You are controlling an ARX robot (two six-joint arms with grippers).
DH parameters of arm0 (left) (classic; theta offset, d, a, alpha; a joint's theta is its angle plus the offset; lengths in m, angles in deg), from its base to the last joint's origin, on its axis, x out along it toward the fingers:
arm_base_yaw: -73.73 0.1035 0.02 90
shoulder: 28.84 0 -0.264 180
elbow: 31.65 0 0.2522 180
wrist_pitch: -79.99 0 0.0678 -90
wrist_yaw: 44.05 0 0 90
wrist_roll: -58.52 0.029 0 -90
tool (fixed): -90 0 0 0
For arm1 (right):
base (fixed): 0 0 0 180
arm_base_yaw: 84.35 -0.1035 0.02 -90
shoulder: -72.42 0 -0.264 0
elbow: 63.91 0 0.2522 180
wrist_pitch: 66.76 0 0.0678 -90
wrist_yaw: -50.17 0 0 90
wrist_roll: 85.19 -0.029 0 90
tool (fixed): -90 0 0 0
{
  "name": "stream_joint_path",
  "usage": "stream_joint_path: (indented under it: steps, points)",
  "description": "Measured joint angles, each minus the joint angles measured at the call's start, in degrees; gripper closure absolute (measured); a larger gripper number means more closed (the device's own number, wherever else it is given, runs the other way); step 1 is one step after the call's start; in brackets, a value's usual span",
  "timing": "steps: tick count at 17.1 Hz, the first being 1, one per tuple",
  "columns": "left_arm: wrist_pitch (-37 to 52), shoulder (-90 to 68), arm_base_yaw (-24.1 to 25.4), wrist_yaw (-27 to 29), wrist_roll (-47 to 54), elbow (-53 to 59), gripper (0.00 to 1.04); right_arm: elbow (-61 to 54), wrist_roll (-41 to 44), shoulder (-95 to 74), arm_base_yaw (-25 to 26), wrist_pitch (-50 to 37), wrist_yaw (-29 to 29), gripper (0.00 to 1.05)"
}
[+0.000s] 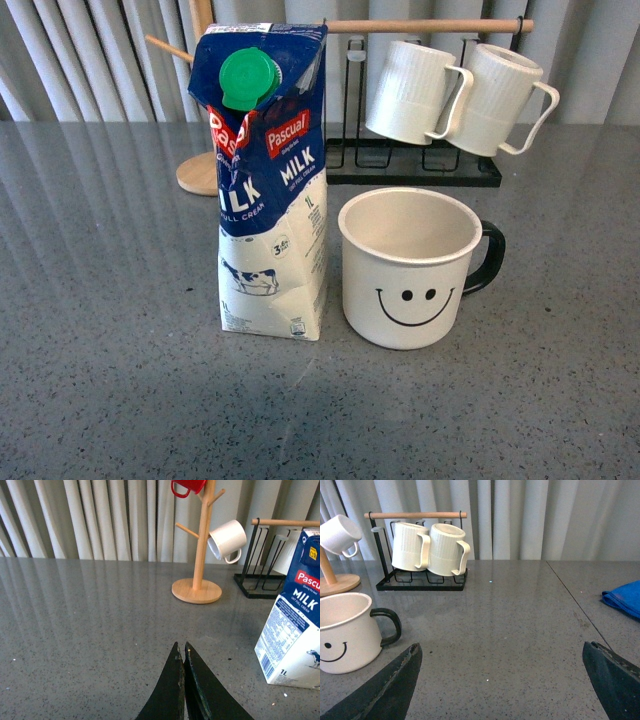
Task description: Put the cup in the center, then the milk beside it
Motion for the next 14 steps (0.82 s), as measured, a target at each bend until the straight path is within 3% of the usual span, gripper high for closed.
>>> stream_joint_path:
  steps: [8, 10, 14]
  points:
    - [-1.81, 6.60, 0.00, 0.00, 0.02, 3.61, 1.04, 0.00, 0.00, 0.00, 0.00, 0.00, 0.00, 0.07]
    - [-11.37, 12.92, 0.00, -0.15, 0.02, 3.56, 1.04, 0.00, 0.00, 0.00, 0.00, 0.02, 0.00, 0.07]
    - [-12.20, 15.91, 0.02, -0.04, 0.13, 3.56, 1.04, 0.00, 0.02, 0.00, 0.00, -0.04, 0.00, 0.07]
